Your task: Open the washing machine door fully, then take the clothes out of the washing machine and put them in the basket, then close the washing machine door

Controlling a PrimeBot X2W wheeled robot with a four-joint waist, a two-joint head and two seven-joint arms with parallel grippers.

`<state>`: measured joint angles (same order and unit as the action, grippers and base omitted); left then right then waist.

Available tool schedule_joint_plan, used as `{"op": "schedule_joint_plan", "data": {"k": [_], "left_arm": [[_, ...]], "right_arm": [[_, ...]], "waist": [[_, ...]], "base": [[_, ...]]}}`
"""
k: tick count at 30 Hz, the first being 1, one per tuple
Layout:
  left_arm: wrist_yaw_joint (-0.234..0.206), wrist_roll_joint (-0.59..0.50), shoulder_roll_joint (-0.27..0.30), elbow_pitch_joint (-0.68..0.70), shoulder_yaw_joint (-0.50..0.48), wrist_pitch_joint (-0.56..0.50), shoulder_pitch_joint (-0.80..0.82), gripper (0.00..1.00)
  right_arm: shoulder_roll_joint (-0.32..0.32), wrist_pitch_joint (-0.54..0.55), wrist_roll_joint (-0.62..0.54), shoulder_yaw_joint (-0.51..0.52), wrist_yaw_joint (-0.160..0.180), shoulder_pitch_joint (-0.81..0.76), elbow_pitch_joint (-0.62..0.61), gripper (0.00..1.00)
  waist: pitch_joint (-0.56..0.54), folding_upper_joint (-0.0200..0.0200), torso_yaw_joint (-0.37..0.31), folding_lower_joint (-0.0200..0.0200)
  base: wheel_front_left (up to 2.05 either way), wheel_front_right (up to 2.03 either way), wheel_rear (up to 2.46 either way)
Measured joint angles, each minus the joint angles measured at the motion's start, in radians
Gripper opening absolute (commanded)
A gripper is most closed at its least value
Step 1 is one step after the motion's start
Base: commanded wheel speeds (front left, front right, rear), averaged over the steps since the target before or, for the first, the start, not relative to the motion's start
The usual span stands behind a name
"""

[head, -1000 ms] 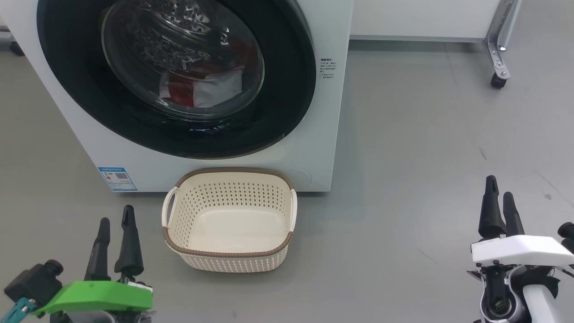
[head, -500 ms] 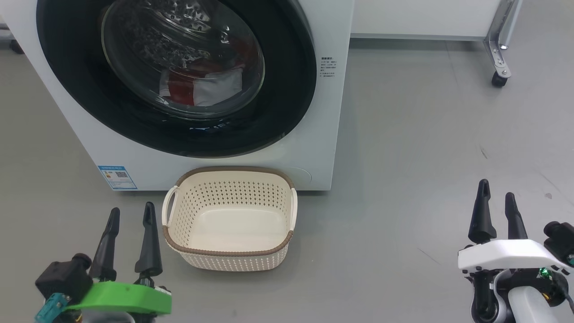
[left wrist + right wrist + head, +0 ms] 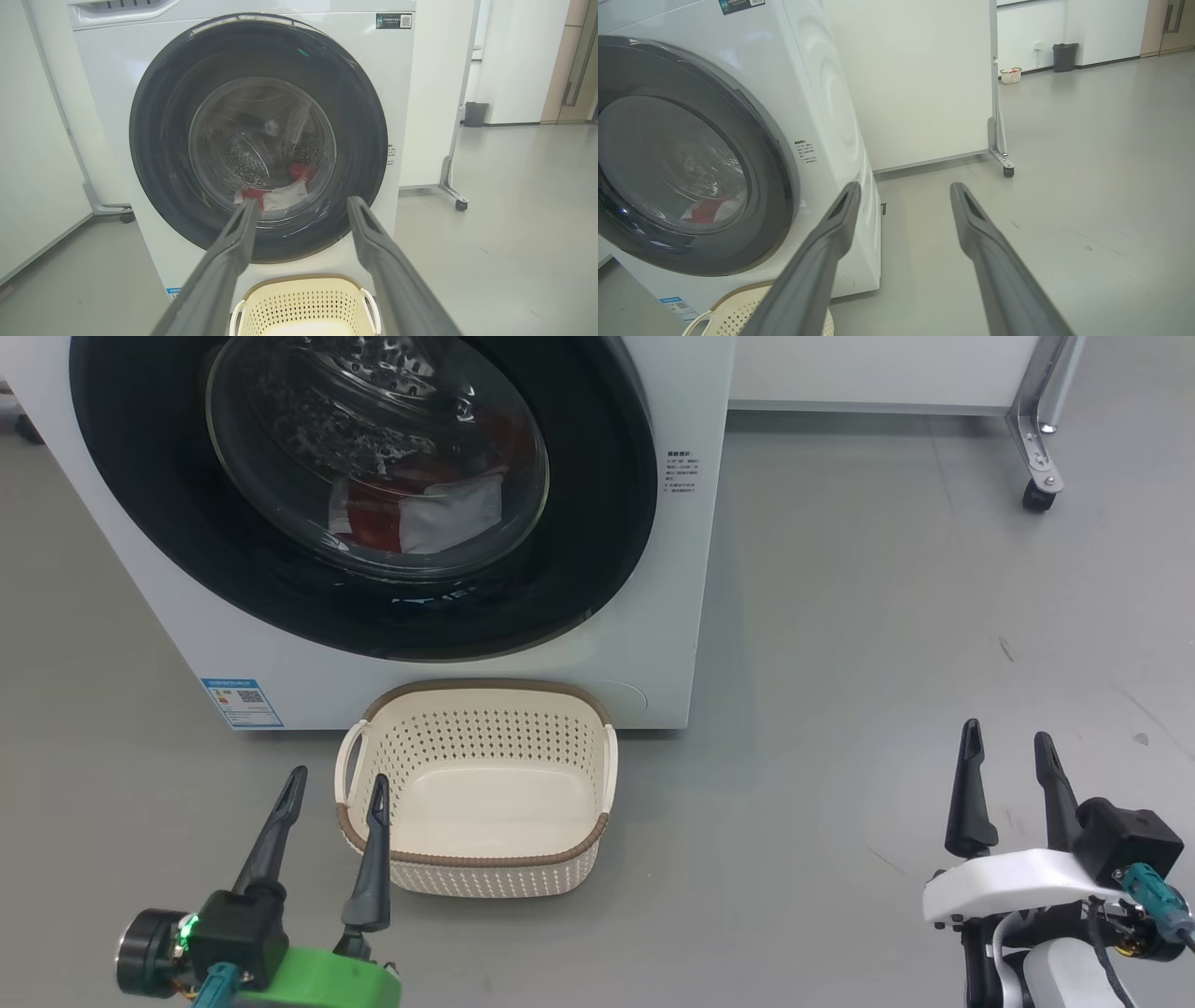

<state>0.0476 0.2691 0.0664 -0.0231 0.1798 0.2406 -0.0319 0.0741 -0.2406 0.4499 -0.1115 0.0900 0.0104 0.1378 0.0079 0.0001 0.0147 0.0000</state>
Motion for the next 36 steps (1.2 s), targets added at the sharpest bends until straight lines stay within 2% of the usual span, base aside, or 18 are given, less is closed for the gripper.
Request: {"op": "schedule_joint_plan", "data": {"k": [4, 15, 28, 36], "left_arm": [[-0.008, -0.080, 0.009, -0.009, 0.022, 0.009, -0.001, 1.00], [-0.019, -0.142, 0.017, -0.077, 0.052, 0.012, -0.005, 1.00], [-0.077, -0.138, 0.014, -0.174, 0.025, 0.012, -0.025, 1.00], [-0.084, -0.136, 0.011, -0.198, 0.023, 0.012, -0.025, 1.00]], "right_arm": [[0.012, -0.003, -0.067, -0.026, 0.010, 0.001, 0.019, 1.00], [0.019, 0.017, -0.078, -0.046, 0.010, 0.002, 0.067, 1.00], [0.018, 0.034, -0.079, -0.063, 0.009, 0.007, 0.100, 1.00], [0.018, 0.034, -0.079, -0.068, 0.009, 0.011, 0.113, 1.00]], "waist": [[0.002, 0.0000, -0.001, 0.0000], [0.000, 0.0000, 0.002, 0.0000], [-0.002, 0.0000, 0.005, 0.0000], [-0.005, 0.0000, 0.004, 0.0000]], "base": [[0.00, 0.00, 0.00], [0.00, 0.00, 0.00], [0.00, 0.00, 0.00], [0.00, 0.00, 0.00]]}}
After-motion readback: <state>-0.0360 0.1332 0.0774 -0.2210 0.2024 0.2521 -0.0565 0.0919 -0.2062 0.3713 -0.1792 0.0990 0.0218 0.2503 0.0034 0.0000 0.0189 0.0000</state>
